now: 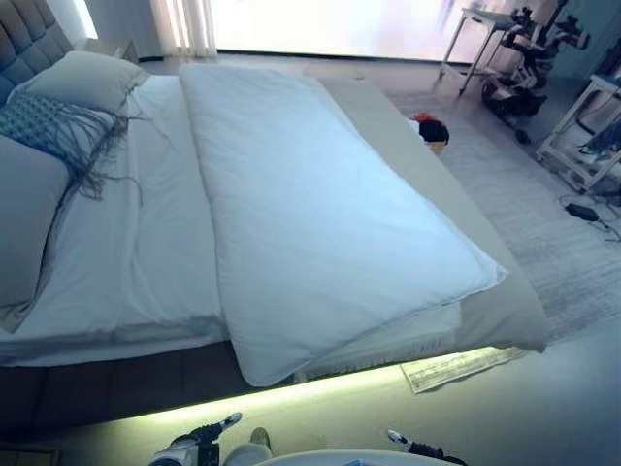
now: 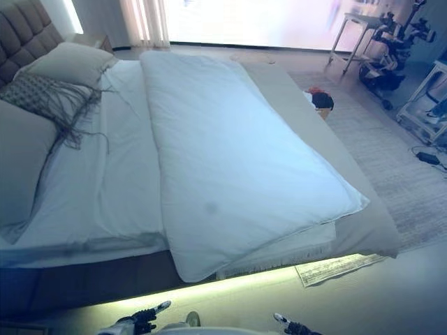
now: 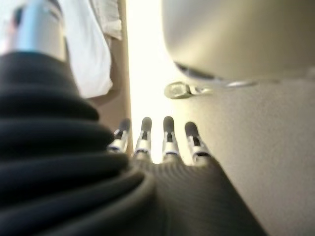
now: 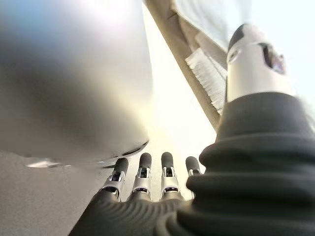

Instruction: Make the bed neatly

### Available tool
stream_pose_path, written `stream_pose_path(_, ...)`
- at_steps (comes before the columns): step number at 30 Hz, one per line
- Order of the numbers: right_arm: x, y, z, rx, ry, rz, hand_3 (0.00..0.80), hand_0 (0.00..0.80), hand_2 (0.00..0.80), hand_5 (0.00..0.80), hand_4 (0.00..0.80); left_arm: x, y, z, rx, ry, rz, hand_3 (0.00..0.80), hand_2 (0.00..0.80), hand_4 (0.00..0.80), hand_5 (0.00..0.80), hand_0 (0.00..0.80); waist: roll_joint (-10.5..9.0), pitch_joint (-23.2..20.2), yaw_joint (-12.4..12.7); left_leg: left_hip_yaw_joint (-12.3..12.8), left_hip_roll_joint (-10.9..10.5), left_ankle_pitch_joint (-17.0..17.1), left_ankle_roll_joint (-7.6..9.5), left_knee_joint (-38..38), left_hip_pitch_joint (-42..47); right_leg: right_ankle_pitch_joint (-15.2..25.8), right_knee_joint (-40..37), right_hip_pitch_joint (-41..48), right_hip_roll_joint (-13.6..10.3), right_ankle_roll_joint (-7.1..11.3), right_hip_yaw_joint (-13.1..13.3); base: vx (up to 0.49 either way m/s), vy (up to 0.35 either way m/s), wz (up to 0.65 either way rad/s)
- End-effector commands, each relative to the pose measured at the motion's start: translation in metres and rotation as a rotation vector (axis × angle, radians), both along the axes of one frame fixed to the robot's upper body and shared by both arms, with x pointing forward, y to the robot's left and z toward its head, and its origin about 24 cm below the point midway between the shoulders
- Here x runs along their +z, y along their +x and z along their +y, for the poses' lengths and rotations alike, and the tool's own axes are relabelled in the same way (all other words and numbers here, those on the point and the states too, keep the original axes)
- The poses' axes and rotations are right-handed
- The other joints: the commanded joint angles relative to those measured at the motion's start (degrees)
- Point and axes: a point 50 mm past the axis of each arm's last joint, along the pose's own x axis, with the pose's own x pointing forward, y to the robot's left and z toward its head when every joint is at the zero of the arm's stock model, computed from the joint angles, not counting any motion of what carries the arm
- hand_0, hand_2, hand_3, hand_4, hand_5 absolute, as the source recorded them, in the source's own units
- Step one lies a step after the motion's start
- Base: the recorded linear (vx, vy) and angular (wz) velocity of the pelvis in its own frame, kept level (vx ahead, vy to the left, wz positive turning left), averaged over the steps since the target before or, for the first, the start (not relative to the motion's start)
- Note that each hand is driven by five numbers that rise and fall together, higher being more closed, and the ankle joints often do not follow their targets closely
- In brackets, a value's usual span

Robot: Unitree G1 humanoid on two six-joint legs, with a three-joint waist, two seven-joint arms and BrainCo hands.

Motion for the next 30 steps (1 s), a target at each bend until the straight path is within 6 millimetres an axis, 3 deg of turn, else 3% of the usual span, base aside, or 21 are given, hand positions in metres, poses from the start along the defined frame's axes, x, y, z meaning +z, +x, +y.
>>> stream_pose_path(1, 0.029, 0.094, 0.019, -0.150, 0.156, -0.359, 0.000, 0.000, 0.000, 0.000, 0.000, 0.015, 0.050, 0.000, -0.033, 0.004, -0.159, 0.000, 0.000, 0.000, 0.000, 0.000, 1.39, 8.42, -2.27, -0.90, 1.62, -3.60, -4.00, 9.32, -6.39, 12.24, 0.34, -11.37, 0.51, 0.02, 1.72, -0.197, -0.139, 0.13)
stream_pose_path(2, 0.033, 0.102, 0.021, -0.191, 0.176, -0.391, 0.000, 0.000, 0.000, 0.000, 0.000, 0.018, 0.059, -0.003, -0.051, -0.004, -0.183, 0.000, 0.000, 0.000, 0.000, 0.000, 1.40, 9.53, -3.00, -1.76, 1.26, -4.91, -3.19, 11.63, -8.50, 12.37, 1.31, -13.93, 1.30, 0.04, 4.08, -0.149, -0.126, 0.41)
stream_pose_path(3, 0.035, 0.108, 0.020, -0.221, 0.181, -0.401, 0.000, 0.000, 0.000, 0.000, 0.000, 0.018, 0.062, -0.007, -0.058, -0.016, -0.194, 0.000, 0.000, 0.000, 0.000, 0.000, 1.64, 9.97, -3.09, -2.11, 1.29, -5.51, -2.80, 14.29, -10.45, 11.28, 2.88, -14.46, 1.14, -0.22, 4.79, -0.045, -0.074, 0.55)
stream_pose_path(7, 0.043, 0.123, 0.012, -0.289, 0.156, -0.436, 0.000, 0.000, 0.000, 0.000, 0.000, 0.019, 0.070, -0.023, -0.049, -0.078, -0.242, 0.000, 0.000, 0.000, 0.000, 0.000, 1.76, 10.96, -2.56, -3.73, 1.00, -8.13, -3.24, 22.48, -16.31, 7.64, 6.86, -16.18, 0.12, -1.14, 3.93, 0.074, -0.060, 1.00)
stream_pose_path(12, 0.064, 0.157, 0.008, -0.207, 0.096, -0.508, 0.000, 0.000, 0.000, 0.000, 0.000, 0.032, 0.098, -0.027, -0.098, -0.096, -0.328, 0.000, 0.000, 0.000, 0.000, 0.000, 1.77, 12.93, -1.48, -6.87, 0.76, -8.32, -4.48, 26.45, -23.26, 5.74, 11.22, -21.40, -0.20, -2.48, 3.28, -0.052, -0.072, 0.06)
stream_pose_path(15, 0.093, 0.194, -0.001, -0.185, 0.080, -0.591, 0.000, 0.000, 0.000, 0.000, 0.000, 0.044, 0.119, -0.025, -0.073, -0.111, -0.385, 0.000, 0.000, 0.000, 0.000, 0.000, 2.29, 14.61, -0.82, -8.51, 0.63, -10.81, -5.07, 31.18, -27.91, 2.74, 17.12, -25.90, -0.59, -3.05, 3.18, -0.026, -0.025, 0.19)
stream_pose_path(19, 0.133, 0.231, -0.019, -0.198, 0.061, -0.698, 0.000, 0.000, 0.000, 0.000, 0.000, 0.054, 0.135, -0.023, -0.039, -0.114, -0.432, 0.000, 0.000, 0.000, 0.000, 0.000, 3.34, 16.06, 0.09, -9.74, 0.62, -12.92, -4.50, 38.02, -34.68, -0.04, 25.64, -33.03, -1.59, -4.43, 2.99, -0.078, 0.033, 0.15)
stream_pose_path(25, 0.173, 0.258, -0.040, -0.227, 0.030, -0.789, 0.000, 0.000, 0.000, 0.000, 0.000, 0.061, 0.143, -0.015, 0.076, -0.115, -0.454, 0.000, 0.000, 0.000, 0.000, 0.000, 4.97, 16.74, 1.09, -11.21, 1.22, -15.59, -3.35, 48.48, -45.88, -3.33, 37.31, -43.87, -2.56, -6.12, 4.40, -0.058, 0.030, 0.15)
stream_pose_path(30, 0.192, 0.268, -0.050, -0.257, 0.009, -0.825, 0.000, 0.000, 0.000, 0.000, 0.000, 0.058, 0.138, -0.010, 0.144, -0.126, -0.439, 0.000, 0.000, 0.000, 0.000, 0.000, 6.53, 17.36, 1.64, -11.97, 0.71, -17.29, -2.47, 55.02, -52.40, -5.19, 44.50, -50.52, -3.18, -7.32, 5.47, -0.030, 0.026, 0.05)
